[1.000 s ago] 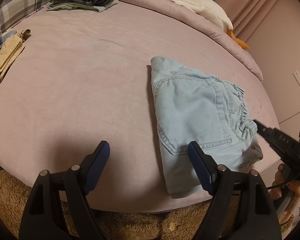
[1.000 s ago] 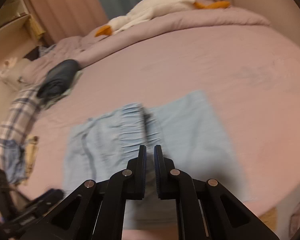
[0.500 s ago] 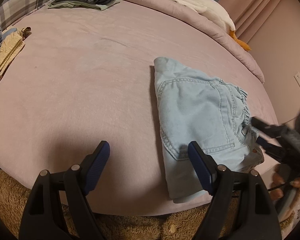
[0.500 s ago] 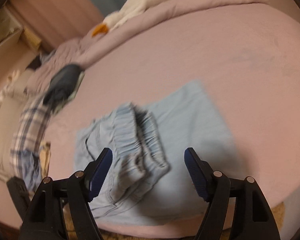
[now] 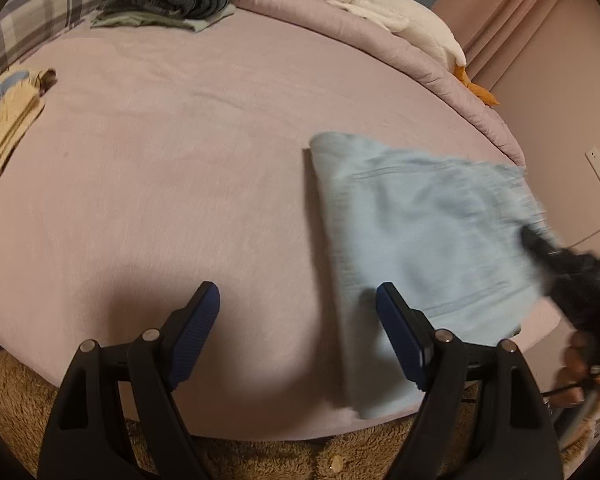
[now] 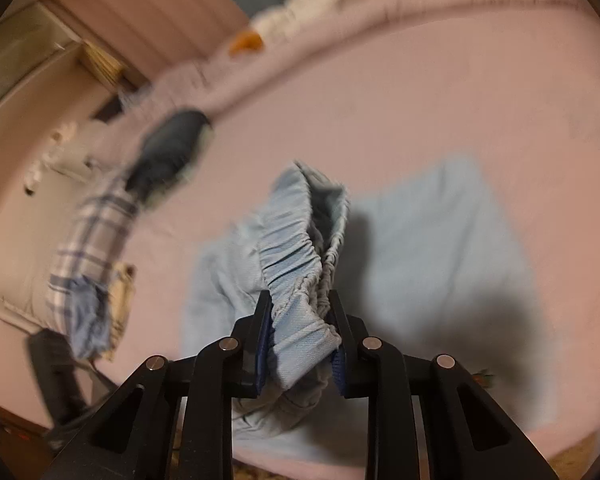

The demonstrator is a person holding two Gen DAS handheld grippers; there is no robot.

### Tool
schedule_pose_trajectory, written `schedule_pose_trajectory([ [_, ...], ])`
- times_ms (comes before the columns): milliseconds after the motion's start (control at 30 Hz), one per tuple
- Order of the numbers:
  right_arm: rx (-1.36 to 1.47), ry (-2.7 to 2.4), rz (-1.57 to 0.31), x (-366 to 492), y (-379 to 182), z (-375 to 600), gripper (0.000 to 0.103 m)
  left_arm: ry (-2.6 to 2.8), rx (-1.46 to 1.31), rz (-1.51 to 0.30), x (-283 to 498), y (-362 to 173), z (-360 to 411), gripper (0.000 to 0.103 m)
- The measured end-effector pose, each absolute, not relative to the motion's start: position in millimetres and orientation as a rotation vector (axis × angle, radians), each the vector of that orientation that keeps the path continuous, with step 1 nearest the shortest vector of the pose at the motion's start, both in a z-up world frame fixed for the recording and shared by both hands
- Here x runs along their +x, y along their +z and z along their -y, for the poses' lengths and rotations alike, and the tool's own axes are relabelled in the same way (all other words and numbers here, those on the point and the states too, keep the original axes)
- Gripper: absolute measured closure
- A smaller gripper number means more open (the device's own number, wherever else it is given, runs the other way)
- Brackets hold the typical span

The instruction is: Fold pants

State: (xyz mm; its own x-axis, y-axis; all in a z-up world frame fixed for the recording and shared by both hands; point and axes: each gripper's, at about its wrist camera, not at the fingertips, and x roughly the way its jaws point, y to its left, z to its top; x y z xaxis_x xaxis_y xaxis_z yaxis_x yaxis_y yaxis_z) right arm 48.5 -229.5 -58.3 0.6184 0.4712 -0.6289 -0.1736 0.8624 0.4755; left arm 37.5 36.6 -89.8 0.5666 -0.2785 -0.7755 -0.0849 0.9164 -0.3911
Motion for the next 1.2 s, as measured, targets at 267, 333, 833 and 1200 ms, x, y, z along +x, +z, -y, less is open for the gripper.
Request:
schedule_pose_trajectory([
  [267, 0.305, 0.146, -0.739, 29.4, -45.1, 262.6, 0.077, -0.151, -0.365, -0.928, 64.3, -74.5, -18.9, 0.024],
  [333, 0.316, 0.075, -0.807, 34.7, -68.7, 275.2, 0.077, -0.173, -0.337, -0.922, 75.8, -72.3, -10.3, 0.024],
  [833, 0.330, 0.063, -0.848, 34.4, -95.7, 285.5, 0.076, -0.200, -0.368, -1.022, 126.7, -106.6, 17.8, 0.039],
  [1200, 0.318, 0.050, -0.850, 35.0, -96.0, 285.7, 0.075, -0.220, -0.347, -0.990, 87.7, -109.0, 17.0, 0.039],
])
